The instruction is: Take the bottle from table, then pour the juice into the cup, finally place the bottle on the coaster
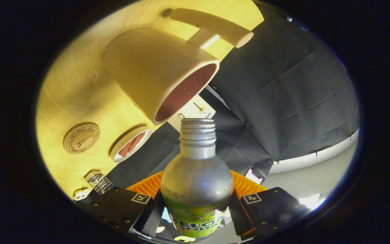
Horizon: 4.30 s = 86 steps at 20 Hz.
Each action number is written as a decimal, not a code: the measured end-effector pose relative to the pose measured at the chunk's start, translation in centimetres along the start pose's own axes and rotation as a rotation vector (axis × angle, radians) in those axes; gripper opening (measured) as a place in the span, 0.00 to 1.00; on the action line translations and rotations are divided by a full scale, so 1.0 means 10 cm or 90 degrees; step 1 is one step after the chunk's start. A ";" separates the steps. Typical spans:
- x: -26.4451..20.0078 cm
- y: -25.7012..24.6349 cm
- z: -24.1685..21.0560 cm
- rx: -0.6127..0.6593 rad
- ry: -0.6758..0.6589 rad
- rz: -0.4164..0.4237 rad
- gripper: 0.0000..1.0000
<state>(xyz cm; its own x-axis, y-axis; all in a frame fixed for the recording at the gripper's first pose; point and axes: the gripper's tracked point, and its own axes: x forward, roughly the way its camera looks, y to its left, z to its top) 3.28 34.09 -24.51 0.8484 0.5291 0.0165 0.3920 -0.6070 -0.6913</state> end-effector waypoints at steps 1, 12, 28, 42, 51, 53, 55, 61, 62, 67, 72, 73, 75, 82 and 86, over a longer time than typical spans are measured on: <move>0.00 0.00 0.01 0.001 0.000 0.002 0.82; -0.02 0.13 0.01 0.085 0.005 0.008 0.82; -0.12 0.38 -0.03 0.298 0.031 0.050 0.83; -0.08 0.26 -0.30 0.601 0.104 0.078 0.83; -0.17 0.10 -0.52 0.800 0.172 0.032 0.83; -0.18 0.13 -0.56 0.853 0.186 0.031 0.83; -0.18 0.15 -0.58 0.921 0.194 0.033 0.83; -0.18 0.12 -0.53 1.140 0.171 0.045 0.83; -0.17 0.09 -0.56 1.165 0.166 0.035 0.83; -0.18 -0.09 -0.73 1.312 0.130 -0.033 0.82; -0.17 -0.05 -1.03 1.453 0.154 -0.089 0.82; -0.16 -0.02 -1.05 1.455 0.167 -0.088 0.82; -0.07 0.02 -1.04 1.453 0.178 -0.079 0.82; 0.06 0.19 -1.00 1.454 0.193 -0.080 0.82; 0.17 0.48 -0.88 1.453 0.223 -0.046 0.82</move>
<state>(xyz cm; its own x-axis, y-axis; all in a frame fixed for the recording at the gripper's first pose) 9.71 26.86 -21.47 0.9619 0.2724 -0.0235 -0.2734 0.9587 -0.0786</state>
